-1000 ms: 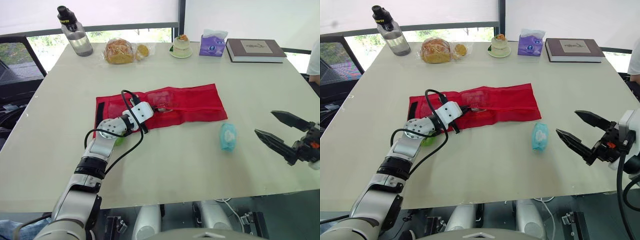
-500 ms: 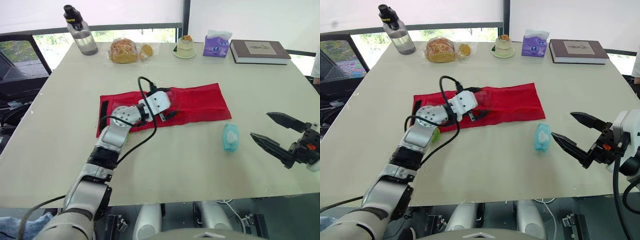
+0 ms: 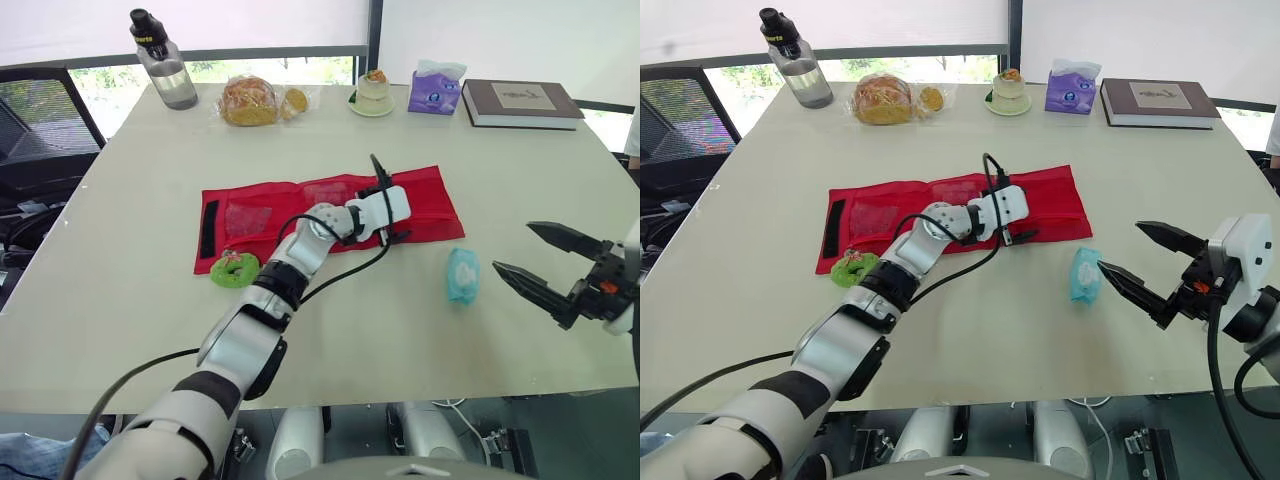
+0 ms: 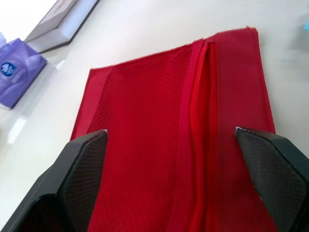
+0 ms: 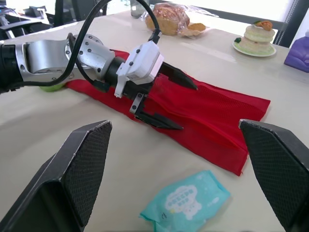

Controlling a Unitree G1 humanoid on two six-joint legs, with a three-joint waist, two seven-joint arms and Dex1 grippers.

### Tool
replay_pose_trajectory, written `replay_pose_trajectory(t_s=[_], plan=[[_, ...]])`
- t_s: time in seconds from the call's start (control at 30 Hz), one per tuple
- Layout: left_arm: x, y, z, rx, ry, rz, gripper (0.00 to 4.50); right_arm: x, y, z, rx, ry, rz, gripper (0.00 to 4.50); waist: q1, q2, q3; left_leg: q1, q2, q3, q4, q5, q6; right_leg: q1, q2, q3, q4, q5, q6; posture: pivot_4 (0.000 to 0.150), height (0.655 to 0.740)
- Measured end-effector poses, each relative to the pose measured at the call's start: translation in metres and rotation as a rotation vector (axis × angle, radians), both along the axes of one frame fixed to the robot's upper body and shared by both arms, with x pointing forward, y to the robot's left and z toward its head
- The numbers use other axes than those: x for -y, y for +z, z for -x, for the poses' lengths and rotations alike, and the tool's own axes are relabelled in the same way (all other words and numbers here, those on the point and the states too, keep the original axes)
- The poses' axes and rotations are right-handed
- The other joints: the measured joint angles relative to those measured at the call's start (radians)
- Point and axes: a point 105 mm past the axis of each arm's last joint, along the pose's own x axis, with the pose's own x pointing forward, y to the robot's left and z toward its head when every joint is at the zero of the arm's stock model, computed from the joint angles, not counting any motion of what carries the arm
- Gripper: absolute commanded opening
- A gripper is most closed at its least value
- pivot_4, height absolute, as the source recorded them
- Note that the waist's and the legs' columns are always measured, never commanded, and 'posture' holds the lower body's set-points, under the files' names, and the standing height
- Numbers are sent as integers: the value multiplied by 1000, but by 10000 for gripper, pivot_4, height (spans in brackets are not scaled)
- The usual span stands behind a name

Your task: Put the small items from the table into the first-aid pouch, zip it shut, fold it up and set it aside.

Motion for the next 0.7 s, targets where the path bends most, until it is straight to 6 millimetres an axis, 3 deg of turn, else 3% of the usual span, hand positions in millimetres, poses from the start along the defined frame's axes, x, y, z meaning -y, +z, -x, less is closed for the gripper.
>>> replay_pose_trajectory(t_s=[0.23,0.33,0.43,0.5,0.53,0.57,0.63,0.7], plan=[[3,-6,-12,43,86,-52,44665,0,-3,-2,-9,-17,0,45000,0,0,0,0,0,0,0,0,0,0,0,0,0,0,0,1500,7400],[2,-4,-16,60,112,-58,37765,2,-7,-1,-25,-28,4,45000,0,0,0,0,0,0,0,0,0,0,0,0,0,0,0,1500,7400],[-1,-6,-19,63,135,-68,23075,4,-10,-1,-35,-53,11,45000,-1,0,0,0,0,0,0,0,0,0,0,0,0,0,0,1500,7400],[-2,-8,-19,57,138,-71,15237,8,-12,-1,-41,-77,22,45000,0,0,0,0,0,0,0,0,0,0,0,0,0,0,0,1500,7400],[-2,-8,-19,57,138,-71,14446,8,-12,-1,-42,-77,22,45000,0,0,0,0,0,0,0,0,0,0,0,0,0,0,0,1500,7400],[-2,-8,-19,57,138,-72,7719,10,-14,-1,-47,-89,29,45000,0,0,0,0,0,0,0,0,0,0,0,0,0,0,0,1500,7400],[-2,-8,-19,56,136,-73,270,11,-16,0,-55,-94,34,45000,0,0,0,0,0,0,0,0,0,0,0,0,0,0,0,1500,7400],[-1,-9,-19,53,135,-72,270,12,-17,0,-58,-97,37,45000,-1,0,0,0,0,0,0,0,0,0,0,0,0,0,0,1500,7400]])
